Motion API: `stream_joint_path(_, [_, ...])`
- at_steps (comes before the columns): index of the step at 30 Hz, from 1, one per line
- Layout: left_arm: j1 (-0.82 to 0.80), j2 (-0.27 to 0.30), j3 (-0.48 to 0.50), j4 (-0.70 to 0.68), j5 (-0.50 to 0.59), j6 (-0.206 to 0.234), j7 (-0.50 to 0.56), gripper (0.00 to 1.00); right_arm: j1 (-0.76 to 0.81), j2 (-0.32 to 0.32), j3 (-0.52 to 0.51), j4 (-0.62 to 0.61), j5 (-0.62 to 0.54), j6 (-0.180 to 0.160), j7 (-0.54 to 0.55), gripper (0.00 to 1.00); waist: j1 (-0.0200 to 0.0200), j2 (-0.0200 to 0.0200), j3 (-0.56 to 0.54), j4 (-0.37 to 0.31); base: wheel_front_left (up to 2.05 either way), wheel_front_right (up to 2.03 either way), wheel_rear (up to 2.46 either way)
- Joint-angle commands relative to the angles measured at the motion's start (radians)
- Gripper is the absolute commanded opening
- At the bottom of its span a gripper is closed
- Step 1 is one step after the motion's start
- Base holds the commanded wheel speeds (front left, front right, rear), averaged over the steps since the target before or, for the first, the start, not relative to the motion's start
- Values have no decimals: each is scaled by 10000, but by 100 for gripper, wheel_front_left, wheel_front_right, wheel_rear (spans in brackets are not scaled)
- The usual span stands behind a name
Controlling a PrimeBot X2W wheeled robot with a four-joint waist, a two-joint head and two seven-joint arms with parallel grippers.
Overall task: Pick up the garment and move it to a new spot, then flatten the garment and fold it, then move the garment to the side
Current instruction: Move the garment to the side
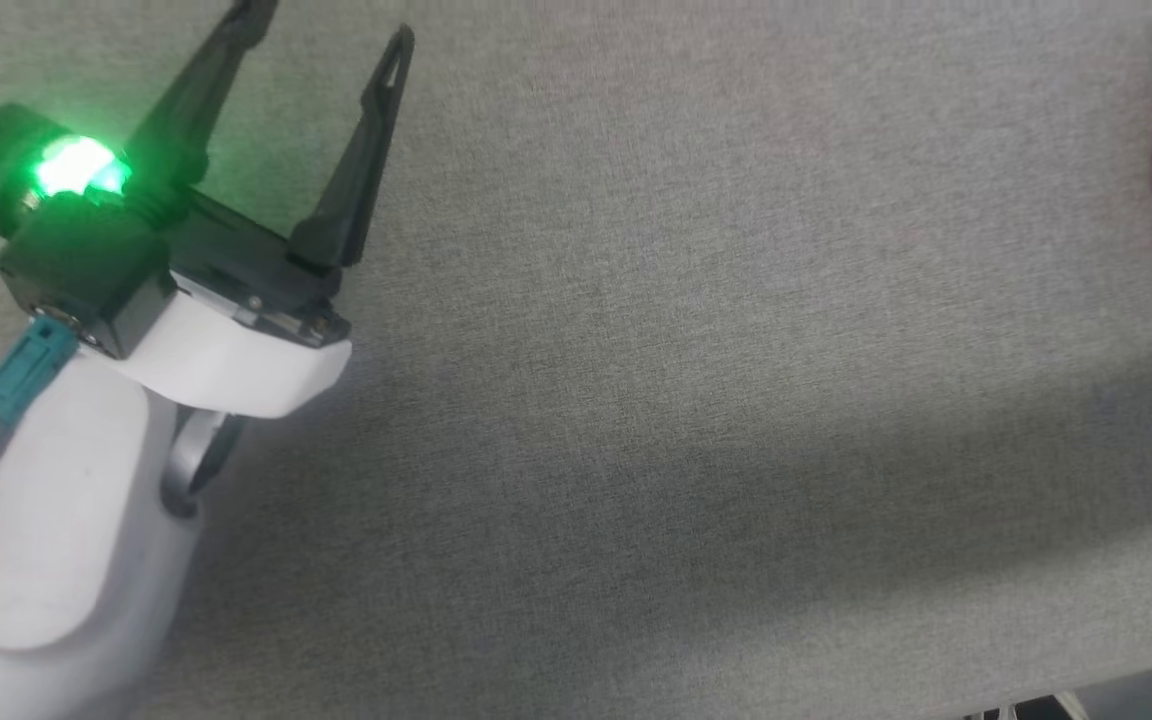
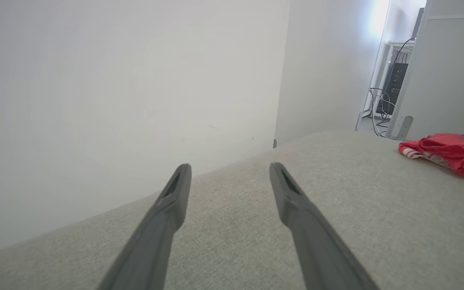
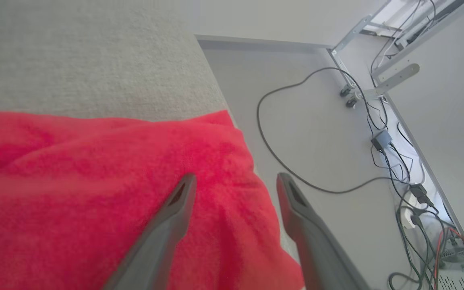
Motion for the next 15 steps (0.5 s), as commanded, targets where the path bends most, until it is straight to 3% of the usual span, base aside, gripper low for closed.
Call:
stream_joint_path(1, [260,-137,74,65,-17,-15,-46,100,-40,32,218,67,32,-16,-214,100,0,0,-378,114,0,0,0])
stream_joint_path(7, [1379,-680,482,516,-292,-15,-46,100,567,572,1554,-284,421,-16,-936,100,0,0,-1708,395,0,0,0])
stream_joint_path(15, [3282,-1296,1154,1089,-285,-15,-46,100,2067,1133,3540,-1576,1847,-16,-1492,100,0,0,-3441,958,0,0,0])
